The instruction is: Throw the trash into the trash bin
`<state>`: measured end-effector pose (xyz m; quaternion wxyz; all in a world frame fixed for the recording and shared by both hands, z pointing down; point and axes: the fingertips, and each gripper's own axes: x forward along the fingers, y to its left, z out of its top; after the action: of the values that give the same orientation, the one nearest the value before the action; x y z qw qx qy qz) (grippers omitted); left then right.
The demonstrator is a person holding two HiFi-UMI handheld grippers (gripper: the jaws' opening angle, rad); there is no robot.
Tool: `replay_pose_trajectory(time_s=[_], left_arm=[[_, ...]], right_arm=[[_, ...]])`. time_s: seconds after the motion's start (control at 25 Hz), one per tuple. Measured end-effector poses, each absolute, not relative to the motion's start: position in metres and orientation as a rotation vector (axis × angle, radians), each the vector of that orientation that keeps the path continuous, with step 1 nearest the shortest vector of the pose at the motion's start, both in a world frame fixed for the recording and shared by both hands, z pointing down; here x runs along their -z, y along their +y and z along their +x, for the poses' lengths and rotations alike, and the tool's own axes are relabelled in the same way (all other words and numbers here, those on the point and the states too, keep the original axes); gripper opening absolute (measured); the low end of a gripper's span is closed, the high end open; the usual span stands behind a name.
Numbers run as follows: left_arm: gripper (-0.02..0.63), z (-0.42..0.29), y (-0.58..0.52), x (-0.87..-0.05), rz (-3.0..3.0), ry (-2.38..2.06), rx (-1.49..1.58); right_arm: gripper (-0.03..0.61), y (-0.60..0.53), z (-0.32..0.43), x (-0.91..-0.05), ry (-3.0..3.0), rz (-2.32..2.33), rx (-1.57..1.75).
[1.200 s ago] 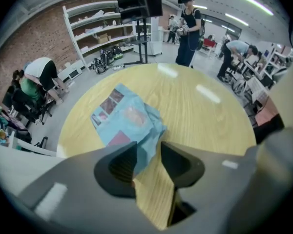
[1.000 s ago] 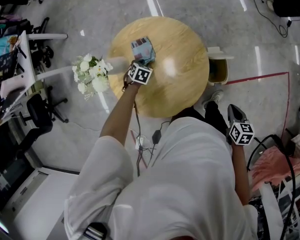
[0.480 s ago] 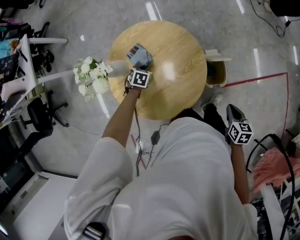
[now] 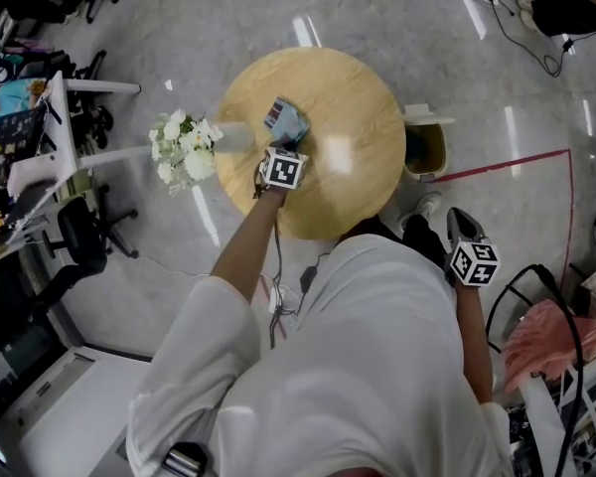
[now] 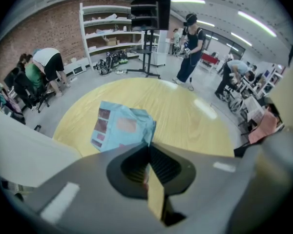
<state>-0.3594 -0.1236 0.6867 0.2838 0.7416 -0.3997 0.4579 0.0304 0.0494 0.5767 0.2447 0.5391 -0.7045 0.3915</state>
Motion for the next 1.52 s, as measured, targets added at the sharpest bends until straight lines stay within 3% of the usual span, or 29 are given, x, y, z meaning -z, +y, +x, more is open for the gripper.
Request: replay_pose_trajectory(time_s=[1.52], left_arm=[[0.005,-0.18,-0.038,-0.611,2.086,-1.035,-1.075]], right_arm=[[0.002,0.091,0.164,-0.562,-2.015,1.577,-1.071]])
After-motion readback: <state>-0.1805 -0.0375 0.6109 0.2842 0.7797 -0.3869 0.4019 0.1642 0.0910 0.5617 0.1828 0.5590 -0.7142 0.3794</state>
